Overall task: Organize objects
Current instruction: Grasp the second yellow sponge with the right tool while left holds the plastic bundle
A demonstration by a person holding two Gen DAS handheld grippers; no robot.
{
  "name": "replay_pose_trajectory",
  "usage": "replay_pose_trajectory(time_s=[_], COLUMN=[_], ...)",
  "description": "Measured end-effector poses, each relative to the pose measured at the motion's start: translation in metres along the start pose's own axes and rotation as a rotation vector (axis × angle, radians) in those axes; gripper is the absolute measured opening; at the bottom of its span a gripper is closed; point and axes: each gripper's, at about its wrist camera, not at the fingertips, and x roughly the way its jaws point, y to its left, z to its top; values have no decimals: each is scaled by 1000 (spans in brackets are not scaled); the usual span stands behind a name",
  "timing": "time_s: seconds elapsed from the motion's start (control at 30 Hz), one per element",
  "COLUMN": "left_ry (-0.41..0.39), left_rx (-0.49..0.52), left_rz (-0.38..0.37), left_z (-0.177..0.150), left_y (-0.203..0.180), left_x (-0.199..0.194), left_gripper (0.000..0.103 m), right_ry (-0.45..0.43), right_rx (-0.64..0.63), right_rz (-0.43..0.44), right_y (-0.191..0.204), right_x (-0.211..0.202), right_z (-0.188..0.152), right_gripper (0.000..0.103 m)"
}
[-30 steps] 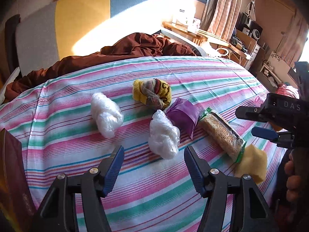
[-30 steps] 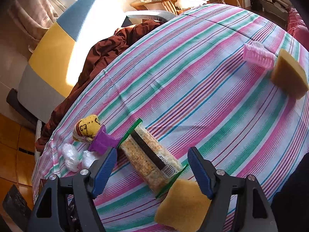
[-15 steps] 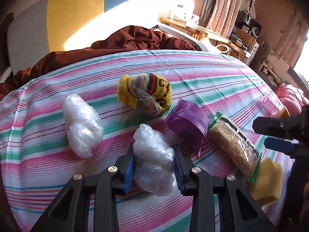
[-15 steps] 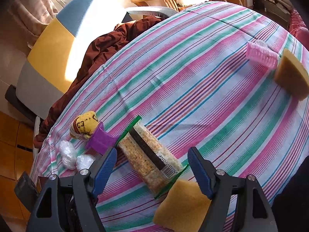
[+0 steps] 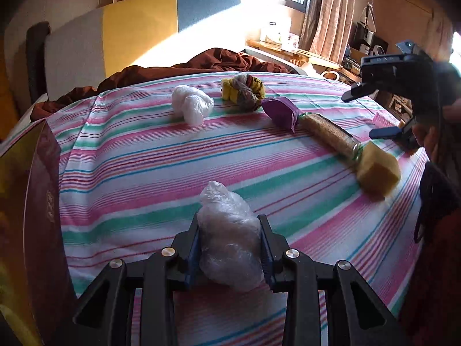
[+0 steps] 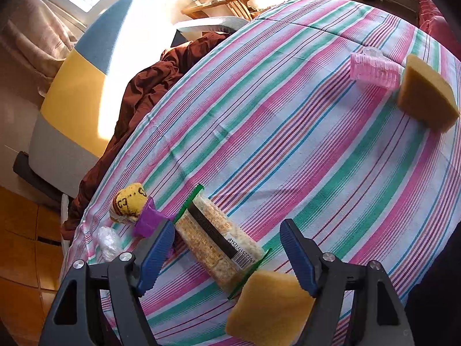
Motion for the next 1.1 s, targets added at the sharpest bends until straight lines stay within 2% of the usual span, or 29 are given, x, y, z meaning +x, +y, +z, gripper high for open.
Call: replay_pose_trajectory(time_s=[0.1,0.4,0.53,0.63,0.83,0.97,1.03,1.1], left_ry=[-20,-36,-37,-38,-40,-41,-42,-43], left_rx=[6,-16,-20,-26,-36,-44,-45,-49], left_rz=[-4,-33,-37,-44,-56,-66,-69,-73], left_z=[-7,-7,-7,-7,-7,-8,-8,-8], left_y=[2,6,6,7,9,11,11,12], left_x=[-3,-1,-1,-1,-1,-2,-2,-2], left_gripper=[36,36,36,36,36,37,37,37], right_ry=[14,27,41,40,53,121,136,155], right_rx=[17,3,-34,-80,-61,-65,-99,-158], right_rz=[-18,-147,-160,-189,-240,-270,-277,-272], right_y=[-3,-10,-5,4,3,1,5,14], right_x=[3,1,-6,-11,-11,4,6,9], right_z=[-1,-14,-26,-36,-47,-50,-52,-56], right_gripper=[77,77,85,85,86,88,84,71])
